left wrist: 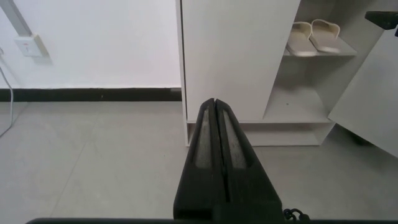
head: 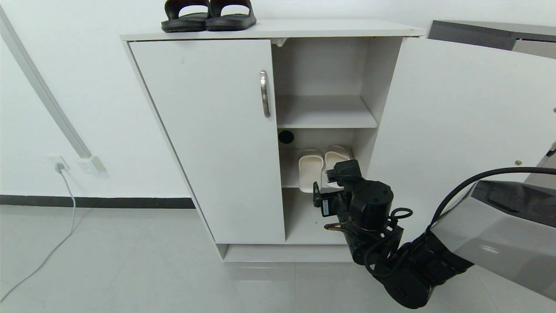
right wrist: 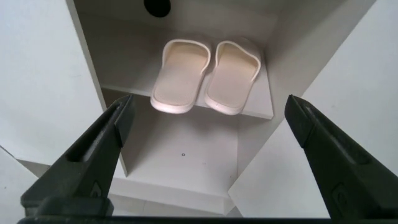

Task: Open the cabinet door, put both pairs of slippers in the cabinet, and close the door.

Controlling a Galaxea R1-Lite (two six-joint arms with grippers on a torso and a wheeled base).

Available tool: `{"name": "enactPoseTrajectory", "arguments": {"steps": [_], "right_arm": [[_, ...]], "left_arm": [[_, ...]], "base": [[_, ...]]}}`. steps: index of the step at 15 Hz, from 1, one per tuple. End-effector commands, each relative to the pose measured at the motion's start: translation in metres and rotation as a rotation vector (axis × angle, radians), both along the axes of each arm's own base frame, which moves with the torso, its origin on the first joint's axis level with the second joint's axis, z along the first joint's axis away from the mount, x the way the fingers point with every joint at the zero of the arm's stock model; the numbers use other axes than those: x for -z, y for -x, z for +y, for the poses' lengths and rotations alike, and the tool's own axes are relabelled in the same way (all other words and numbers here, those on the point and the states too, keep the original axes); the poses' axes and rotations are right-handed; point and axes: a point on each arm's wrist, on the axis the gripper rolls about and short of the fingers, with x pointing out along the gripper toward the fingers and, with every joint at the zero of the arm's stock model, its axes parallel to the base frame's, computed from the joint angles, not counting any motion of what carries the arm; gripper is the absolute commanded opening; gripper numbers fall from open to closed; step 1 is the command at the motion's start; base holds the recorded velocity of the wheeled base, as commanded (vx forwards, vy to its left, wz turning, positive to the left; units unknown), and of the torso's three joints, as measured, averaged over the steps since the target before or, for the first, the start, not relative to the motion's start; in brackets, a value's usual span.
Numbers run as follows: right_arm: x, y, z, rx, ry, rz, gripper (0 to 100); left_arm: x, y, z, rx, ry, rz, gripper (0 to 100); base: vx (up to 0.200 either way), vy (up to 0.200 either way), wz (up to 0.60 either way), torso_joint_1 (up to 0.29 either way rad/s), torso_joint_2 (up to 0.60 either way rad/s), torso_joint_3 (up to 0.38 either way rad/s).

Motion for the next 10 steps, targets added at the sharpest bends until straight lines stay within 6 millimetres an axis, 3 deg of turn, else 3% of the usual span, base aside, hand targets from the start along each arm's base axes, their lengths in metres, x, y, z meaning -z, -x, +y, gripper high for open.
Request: {"name": "enactPoseTrajectory", "arguments": {"steps": [1, 4, 10], "right_arm": [[0.0014, 0.0001, -0.0005, 0.001, 0.005, 0.003, 100], [0.0042, 0.0009, -0.0020, 0.001, 0.013, 0.012, 100], [0.0063, 0.0018, -0.0029, -0.001, 0.020, 0.019, 100]], "left_arm": [[-0.0005, 0.0000, 0.0000, -0.001, 0.001, 0.000, 0], [-0.0003, 0.0000, 0.0000, -0.001, 0.001, 0.002, 0], [-0.0003, 0.0000, -0.0001, 0.001, 0.001, 0.002, 0]], "base": [[0.000, 0.000, 0.00, 0.000, 0.00, 0.000], [0.000, 0.000, 0.00, 0.000, 0.00, 0.000], [0.000, 0.200, 0.00, 0.003, 0.00, 0.005]]}}
